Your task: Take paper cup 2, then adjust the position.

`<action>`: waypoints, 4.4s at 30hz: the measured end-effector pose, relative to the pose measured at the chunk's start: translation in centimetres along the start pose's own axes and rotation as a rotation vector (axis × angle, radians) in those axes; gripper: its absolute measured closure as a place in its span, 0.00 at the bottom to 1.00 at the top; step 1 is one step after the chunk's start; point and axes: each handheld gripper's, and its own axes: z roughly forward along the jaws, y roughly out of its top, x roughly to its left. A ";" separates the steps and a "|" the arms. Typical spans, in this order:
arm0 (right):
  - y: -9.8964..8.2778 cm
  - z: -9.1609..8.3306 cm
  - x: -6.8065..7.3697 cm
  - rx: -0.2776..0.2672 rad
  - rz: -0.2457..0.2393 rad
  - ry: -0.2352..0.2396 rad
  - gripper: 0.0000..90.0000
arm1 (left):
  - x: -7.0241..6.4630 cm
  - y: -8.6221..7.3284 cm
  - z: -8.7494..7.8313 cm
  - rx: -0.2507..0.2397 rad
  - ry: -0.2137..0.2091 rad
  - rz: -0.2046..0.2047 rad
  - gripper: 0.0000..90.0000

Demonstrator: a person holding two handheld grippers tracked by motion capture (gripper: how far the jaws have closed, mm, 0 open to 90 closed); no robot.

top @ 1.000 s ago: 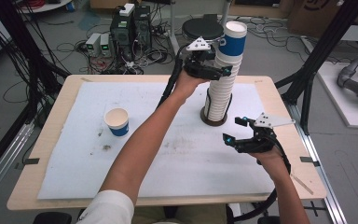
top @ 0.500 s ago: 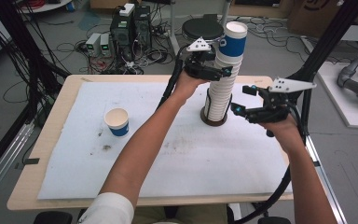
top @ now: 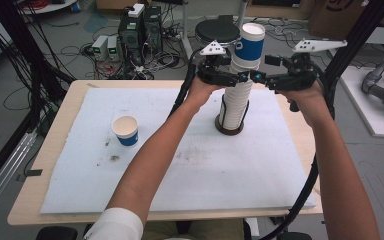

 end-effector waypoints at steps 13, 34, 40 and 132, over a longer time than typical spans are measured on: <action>5.4 2.2 -2.7 0.053 0.021 -0.103 0.17 | 0.0 0.0 0.0 0.002 0.000 0.003 0.19; 10.3 1.9 -1.9 -0.062 0.012 -0.163 0.33 | -0.1 -0.1 -0.1 0.001 0.001 0.009 0.20; 11.4 -0.5 -1.0 -0.139 -0.025 -0.181 0.33 | -0.1 -0.1 -0.1 0.004 0.004 0.005 0.20; -11.9 4.7 10.6 0.020 -0.033 0.197 0.33 | -7.6 -14.4 -19.3 -0.017 -0.152 0.021 0.18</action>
